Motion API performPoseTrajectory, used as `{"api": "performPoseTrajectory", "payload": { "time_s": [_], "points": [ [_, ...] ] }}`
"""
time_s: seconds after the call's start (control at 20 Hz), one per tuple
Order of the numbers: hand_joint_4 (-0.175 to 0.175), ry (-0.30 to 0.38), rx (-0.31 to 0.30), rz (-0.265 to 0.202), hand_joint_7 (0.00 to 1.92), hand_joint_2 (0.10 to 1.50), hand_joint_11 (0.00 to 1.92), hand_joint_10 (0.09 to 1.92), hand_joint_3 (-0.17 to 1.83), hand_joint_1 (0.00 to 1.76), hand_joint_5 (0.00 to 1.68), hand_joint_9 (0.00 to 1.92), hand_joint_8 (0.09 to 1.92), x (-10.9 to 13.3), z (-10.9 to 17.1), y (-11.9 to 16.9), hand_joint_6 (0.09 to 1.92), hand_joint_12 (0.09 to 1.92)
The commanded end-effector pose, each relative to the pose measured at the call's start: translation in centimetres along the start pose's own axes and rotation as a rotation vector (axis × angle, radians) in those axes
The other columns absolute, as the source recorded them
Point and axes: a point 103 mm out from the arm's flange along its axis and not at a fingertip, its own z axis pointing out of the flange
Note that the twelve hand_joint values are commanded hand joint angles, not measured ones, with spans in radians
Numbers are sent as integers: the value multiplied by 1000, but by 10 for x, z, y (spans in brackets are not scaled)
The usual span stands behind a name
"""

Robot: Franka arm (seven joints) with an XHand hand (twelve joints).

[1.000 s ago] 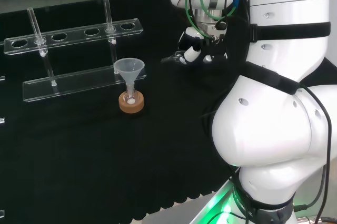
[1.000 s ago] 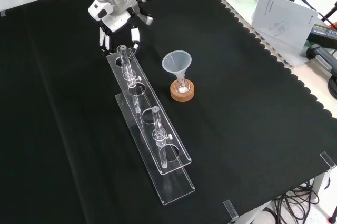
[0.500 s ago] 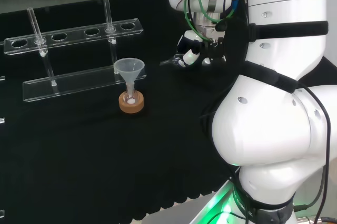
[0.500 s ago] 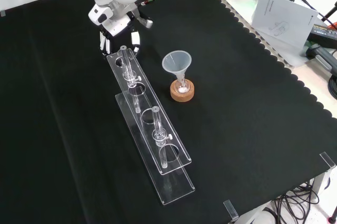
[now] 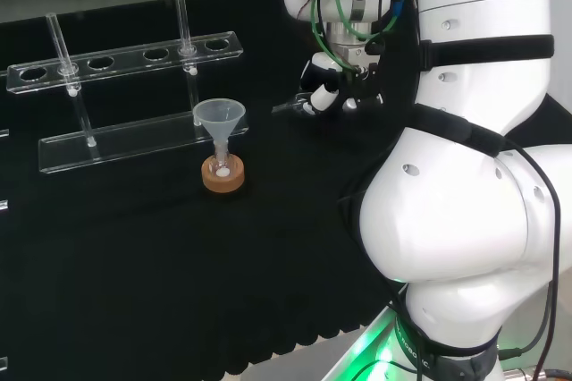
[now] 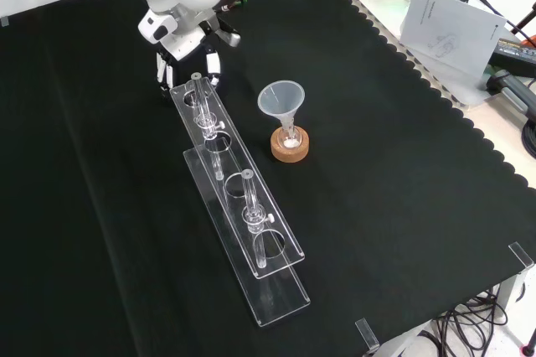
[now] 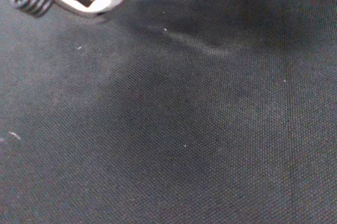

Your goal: Put the weighing funnel back on the table.

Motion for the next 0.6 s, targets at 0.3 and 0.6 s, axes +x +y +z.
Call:
{"api": "performPoseTrajectory", "payload": {
  "time_s": [0.3, 0.6],
  "points": [
    [175, -14, 10, -1, 719, 684, 970, 139, 577, 1122, 1307, 1139, 606, -2, -1, 10, 579, 917],
    [175, -46, 33, -17, 672, 802, 941, 125, 385, 1101, 1253, 1113, 623, 1, 2, 8, 609, 940]
  ]
}}
